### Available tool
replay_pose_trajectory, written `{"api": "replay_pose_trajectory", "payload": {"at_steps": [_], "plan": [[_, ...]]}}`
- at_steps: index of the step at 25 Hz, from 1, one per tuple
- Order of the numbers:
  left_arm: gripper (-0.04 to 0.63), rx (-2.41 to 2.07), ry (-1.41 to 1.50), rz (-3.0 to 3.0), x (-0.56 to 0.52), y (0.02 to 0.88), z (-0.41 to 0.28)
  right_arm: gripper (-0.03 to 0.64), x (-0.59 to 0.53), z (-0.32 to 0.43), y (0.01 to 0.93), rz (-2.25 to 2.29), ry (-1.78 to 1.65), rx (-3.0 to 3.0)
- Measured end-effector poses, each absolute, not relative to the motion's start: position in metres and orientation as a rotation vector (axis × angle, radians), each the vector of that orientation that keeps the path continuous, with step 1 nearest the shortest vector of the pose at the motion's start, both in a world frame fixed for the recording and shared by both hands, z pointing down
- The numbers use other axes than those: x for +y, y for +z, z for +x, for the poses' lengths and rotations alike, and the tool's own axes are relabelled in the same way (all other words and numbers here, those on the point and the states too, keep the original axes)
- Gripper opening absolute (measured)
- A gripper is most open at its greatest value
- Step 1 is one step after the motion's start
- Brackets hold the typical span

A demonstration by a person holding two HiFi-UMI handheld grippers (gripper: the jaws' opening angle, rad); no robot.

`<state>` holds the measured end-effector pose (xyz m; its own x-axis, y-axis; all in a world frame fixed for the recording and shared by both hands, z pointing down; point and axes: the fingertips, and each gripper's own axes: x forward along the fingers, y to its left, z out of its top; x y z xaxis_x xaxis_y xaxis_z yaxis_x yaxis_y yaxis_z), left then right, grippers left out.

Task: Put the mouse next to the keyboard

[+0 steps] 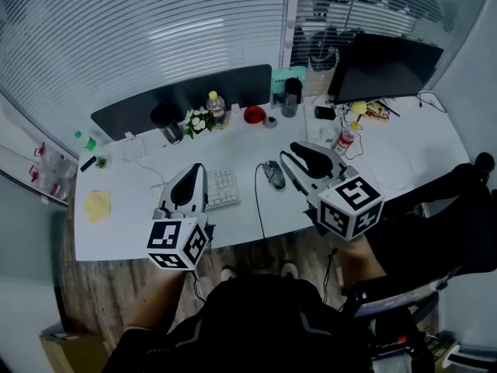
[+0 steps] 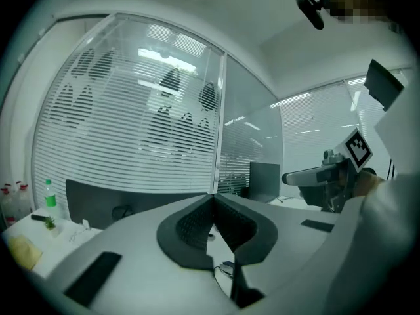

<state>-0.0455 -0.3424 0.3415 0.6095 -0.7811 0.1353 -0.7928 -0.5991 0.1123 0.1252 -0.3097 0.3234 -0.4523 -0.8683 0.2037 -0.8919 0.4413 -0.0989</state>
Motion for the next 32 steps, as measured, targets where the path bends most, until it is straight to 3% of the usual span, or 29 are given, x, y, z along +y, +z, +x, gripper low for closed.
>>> {"api": "replay_pose_trajectory", "payload": {"at_steps": [8,32], "plan": [[0.029,-1.312,0.104,2.716,-0.329,0.318,-0.041,0.005,-0.298,0.137,0.305,1.655,0.246,-2.555],[0.029,-1.408,0.106,2.689,-0.333,0.313,-0.051,-0.002,-0.304,0.140,0.294,1.732,0.164,-2.499]]}}
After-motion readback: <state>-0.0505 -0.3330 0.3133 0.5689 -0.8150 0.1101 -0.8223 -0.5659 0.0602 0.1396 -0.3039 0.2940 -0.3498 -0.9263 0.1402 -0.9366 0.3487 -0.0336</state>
